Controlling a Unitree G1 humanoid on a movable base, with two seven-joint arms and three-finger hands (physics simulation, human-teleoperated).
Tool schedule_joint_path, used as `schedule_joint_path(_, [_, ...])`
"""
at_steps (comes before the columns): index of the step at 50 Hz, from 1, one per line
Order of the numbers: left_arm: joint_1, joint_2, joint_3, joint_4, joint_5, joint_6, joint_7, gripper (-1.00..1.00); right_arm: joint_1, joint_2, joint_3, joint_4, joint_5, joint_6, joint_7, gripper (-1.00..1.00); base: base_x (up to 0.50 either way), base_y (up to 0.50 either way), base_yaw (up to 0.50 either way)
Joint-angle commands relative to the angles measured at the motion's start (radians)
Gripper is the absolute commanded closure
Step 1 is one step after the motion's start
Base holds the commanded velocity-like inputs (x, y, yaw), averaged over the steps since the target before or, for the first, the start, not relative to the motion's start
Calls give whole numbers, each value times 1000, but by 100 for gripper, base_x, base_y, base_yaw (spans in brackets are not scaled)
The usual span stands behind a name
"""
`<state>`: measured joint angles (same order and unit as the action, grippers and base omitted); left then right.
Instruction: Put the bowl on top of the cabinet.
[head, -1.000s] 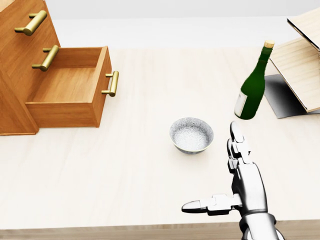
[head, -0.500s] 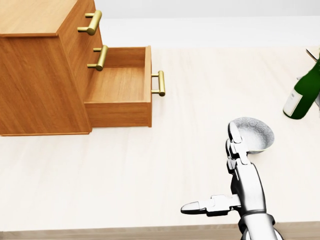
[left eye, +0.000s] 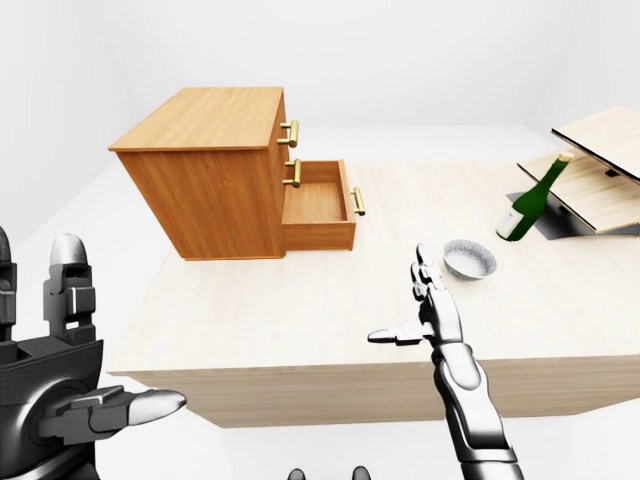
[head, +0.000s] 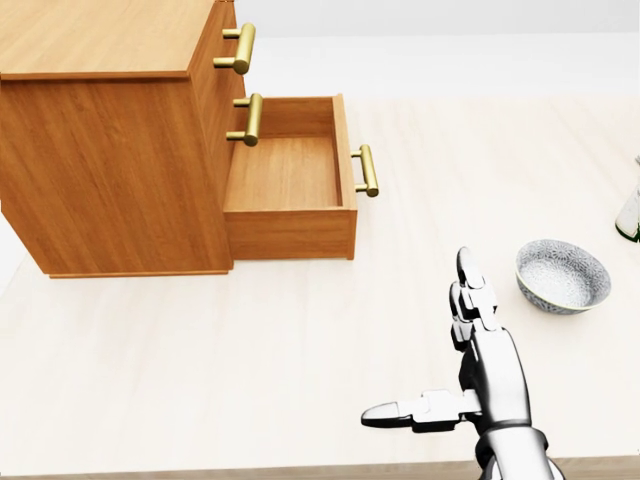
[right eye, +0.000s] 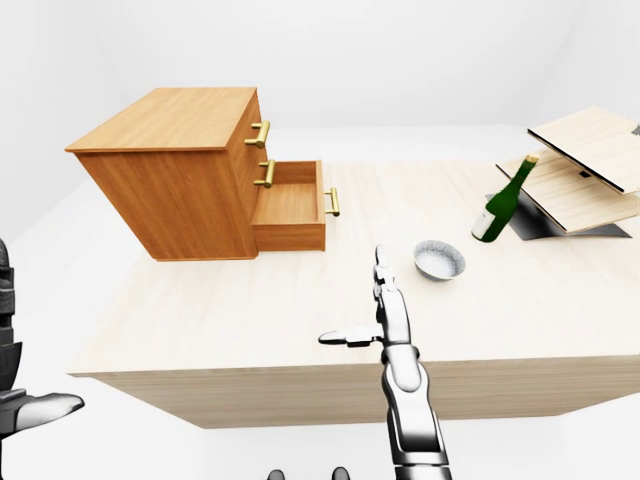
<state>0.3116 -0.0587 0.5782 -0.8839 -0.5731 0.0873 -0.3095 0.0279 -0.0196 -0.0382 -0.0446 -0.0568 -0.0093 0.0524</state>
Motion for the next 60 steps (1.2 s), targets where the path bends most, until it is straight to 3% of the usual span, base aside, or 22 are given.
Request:
schedule_joint_path(1, [-33,-7,-27,120,39,0,16,-100,5,-4,14,38,16,-54,15,-100,50,-13,0])
schedule_joint_path(29, [-46,0,-39,157,51,0,14,-100,-27,-7,26,105,-68,-72,-6,-100,50,-2,0])
schedule_joint_path(39, [-49,9,-48,192,53,0,11,-100,-42,-4,14,132,-32,-69,-2,-100,48,23,0])
schedule_joint_path(50, [-47,11,-52,194,53,0,12,-100,-32,-7,35,120,-102,-78,-22,-100,5,7,0])
schedule_joint_path(60, [-45,7,-50,186,54,0,10,-100,-26,-1,12,102,-15,-78,-4,-100,0,20,0])
